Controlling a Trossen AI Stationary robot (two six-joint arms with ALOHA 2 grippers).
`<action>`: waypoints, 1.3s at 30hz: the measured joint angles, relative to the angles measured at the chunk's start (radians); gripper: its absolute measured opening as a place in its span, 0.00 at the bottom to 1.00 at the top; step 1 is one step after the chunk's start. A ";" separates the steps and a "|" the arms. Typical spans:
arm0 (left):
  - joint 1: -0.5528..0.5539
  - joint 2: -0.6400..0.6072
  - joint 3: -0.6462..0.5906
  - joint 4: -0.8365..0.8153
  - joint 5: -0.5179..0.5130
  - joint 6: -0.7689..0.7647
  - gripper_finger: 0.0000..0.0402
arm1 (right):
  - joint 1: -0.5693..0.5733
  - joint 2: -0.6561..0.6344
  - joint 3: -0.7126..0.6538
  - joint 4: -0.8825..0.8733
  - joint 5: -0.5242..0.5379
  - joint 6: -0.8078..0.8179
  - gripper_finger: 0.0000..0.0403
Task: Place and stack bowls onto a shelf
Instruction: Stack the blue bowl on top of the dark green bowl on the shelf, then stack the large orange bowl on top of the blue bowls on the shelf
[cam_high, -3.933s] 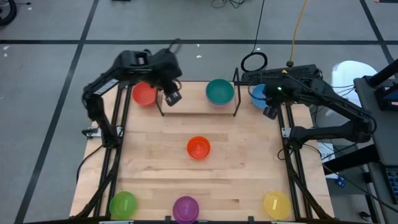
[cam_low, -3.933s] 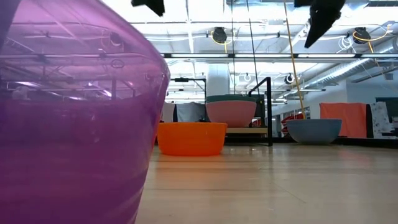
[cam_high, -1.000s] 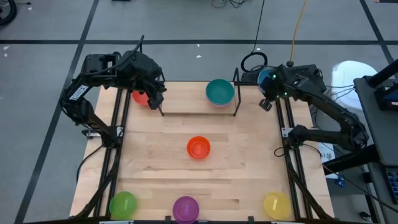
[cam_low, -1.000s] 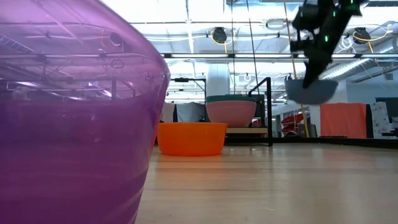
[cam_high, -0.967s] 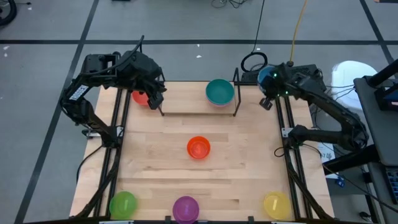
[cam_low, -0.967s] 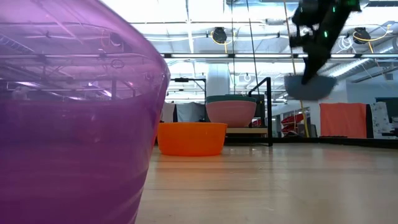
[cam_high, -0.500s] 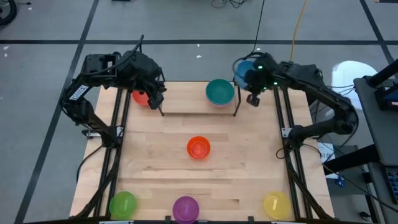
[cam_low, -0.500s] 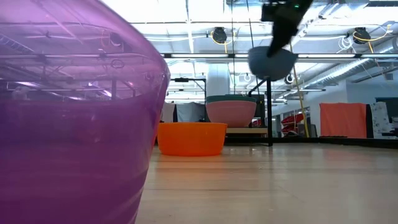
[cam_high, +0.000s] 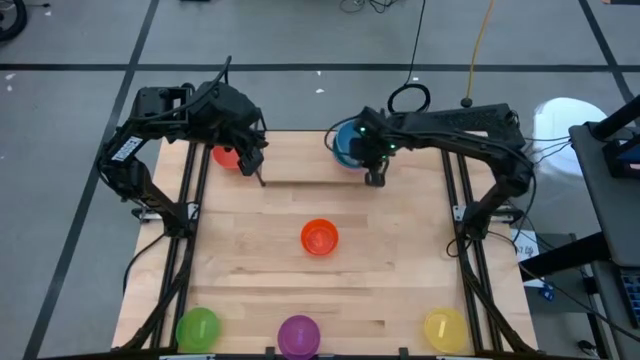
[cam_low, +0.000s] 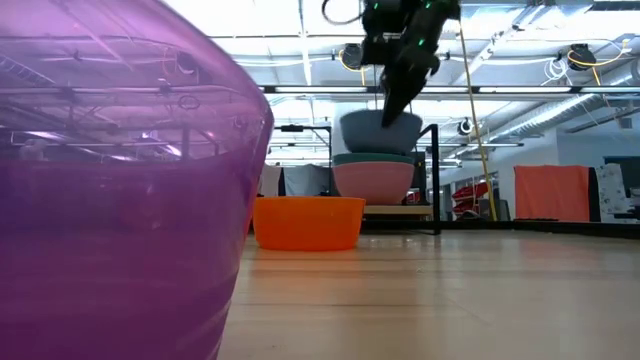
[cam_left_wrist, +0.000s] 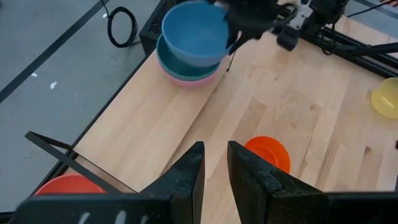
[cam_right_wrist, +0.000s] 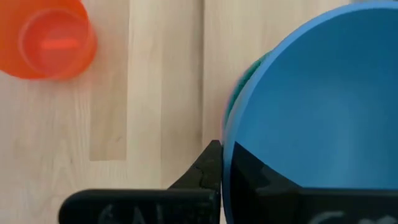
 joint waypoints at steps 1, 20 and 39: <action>0.000 0.000 0.000 0.000 0.000 0.000 0.18 | -0.004 0.015 0.000 0.006 -0.011 -0.009 0.00; 0.000 0.000 0.000 0.000 0.000 0.000 0.18 | -0.027 0.063 -0.001 0.083 -0.029 -0.038 0.12; 0.039 -0.013 -0.136 0.001 -0.211 -0.083 0.18 | 0.020 -0.127 -0.002 0.185 -0.024 -0.119 0.31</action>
